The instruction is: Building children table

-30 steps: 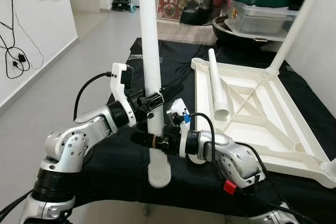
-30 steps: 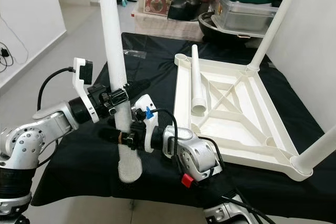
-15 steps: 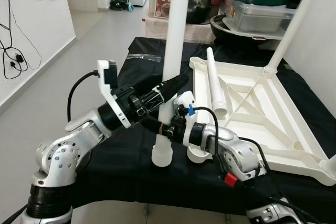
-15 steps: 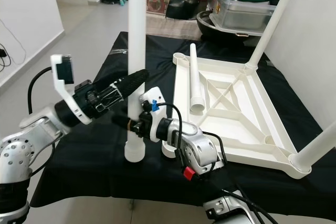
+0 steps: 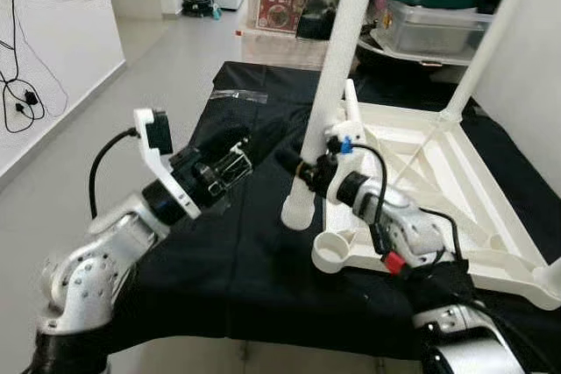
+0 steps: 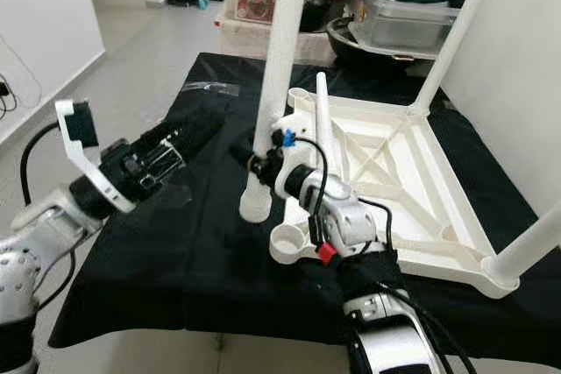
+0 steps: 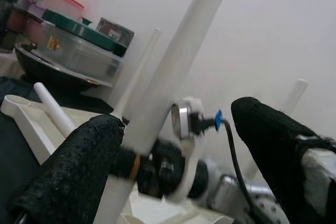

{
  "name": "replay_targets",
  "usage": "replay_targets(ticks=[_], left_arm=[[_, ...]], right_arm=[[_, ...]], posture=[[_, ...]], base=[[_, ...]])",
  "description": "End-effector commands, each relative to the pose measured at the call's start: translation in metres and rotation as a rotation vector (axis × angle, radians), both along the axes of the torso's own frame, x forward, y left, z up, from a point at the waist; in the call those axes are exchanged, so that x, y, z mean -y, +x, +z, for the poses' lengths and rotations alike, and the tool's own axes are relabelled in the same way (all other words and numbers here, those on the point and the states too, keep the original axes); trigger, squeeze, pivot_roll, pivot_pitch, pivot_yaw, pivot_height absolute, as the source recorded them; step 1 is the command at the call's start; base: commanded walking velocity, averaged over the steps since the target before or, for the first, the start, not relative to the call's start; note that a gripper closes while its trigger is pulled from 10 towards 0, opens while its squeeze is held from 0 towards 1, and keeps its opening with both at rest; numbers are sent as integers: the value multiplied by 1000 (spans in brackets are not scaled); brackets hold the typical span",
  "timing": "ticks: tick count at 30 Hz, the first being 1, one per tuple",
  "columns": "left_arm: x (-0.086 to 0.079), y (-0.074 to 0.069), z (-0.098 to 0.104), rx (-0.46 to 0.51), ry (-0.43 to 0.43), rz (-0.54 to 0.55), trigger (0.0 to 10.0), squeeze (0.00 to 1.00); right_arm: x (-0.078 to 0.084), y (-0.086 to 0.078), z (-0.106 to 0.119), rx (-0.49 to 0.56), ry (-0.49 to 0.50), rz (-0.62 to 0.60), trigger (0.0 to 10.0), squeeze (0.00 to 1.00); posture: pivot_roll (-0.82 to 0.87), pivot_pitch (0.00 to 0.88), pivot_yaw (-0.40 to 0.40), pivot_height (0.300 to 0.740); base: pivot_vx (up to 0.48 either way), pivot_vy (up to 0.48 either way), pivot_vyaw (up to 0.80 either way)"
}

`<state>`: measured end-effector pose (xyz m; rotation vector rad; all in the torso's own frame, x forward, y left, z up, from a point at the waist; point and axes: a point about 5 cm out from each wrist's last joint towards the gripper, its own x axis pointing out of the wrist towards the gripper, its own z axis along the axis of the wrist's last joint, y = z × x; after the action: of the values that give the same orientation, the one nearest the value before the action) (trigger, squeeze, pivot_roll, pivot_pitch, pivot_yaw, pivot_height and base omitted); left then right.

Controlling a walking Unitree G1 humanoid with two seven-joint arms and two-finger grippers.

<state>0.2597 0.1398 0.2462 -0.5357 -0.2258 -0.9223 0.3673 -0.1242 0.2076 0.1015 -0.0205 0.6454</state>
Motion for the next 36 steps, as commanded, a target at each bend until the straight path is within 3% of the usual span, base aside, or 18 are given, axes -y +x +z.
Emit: replay_targets(ticks=[1, 3, 7, 9, 11, 13, 14, 18, 25, 27, 29, 31, 33, 36], left_arm=[[9, -9, -9, -11, 61, -36, 10000, 0], [12, -14, -21, -34, 117, -24, 10000, 0], [14, -15, -31, -51, 173, 5, 10000, 0], [16, -15, -43, -83, 229, 60, 10000, 0], [16, -15, -43, -83, 229, 60, 10000, 0], [13, -10, -49, -103, 263, 123, 10000, 0], [9, -2, -58, -137, 317, 211, 10000, 0], [2, 4, -68, -165, 388, 293, 10000, 0], [-3, 5, -75, -173, 433, 342, 10000, 0], [-5, -2, -92, -180, 548, 353, 10000, 0], [-5, -2, -92, -180, 548, 353, 10000, 0], [-4, -15, -113, -200, 655, 329, 10000, 0], [-4, -15, -113, -200, 655, 329, 10000, 0], [-2, -27, -122, -213, 683, 290, 10000, 0]], right_arm=[[17, 9, 14, 49, 32, -108, 0, 0], [36, 18, 21, 71, 62, -281, 0, 0], [52, 23, 24, 80, 103, -424, 0, 0], [71, 24, 21, 73, 134, -559, 0, 0], [71, 24, 21, 73, 134, -559, 0, 0], [77, 22, 19, 69, 144, -593, 0, 0], [81, 21, 17, 74, 149, -613, 0, 0], [83, 19, 14, 78, 144, -616, 0, 0], [86, 15, 14, 107, 94, -562, 0, 0], [85, 7, 18, 147, 22, -418, 0, 0], [85, 7, 18, 147, 22, -418, 0, 0], [83, -2, 22, 187, -40, -259, 0, 0], [83, -2, 22, 187, -40, -259, 0, 0], [79, -10, 18, 182, -62, -132, 0, 0]], posture=[[69, 0, -104, 740], [69, 0, -103, 740], [73, 0, -102, 740], [76, 0, -102, 740], [76, 0, -102, 740], [76, 0, -102, 740], [73, 0, -100, 740], [68, 0, -94, 740], [61, 0, -87, 740], [56, 0, -84, 740], [56, 0, -84, 740], [60, 0, -88, 740], [60, 0, -88, 740], [70, 0, -94, 740]], base=[[0, 0, 0], [0, 0, 0], [0, 0, 0], [0, 0, 0], [0, 0, 0], [0, 0, 0], [0, 0, 0], [0, 0, 0], [0, 0, 0], [0, 0, 0], [0, 0, 0], [0, 0, 0], [0, 0, 0], [0, 0, 0]])
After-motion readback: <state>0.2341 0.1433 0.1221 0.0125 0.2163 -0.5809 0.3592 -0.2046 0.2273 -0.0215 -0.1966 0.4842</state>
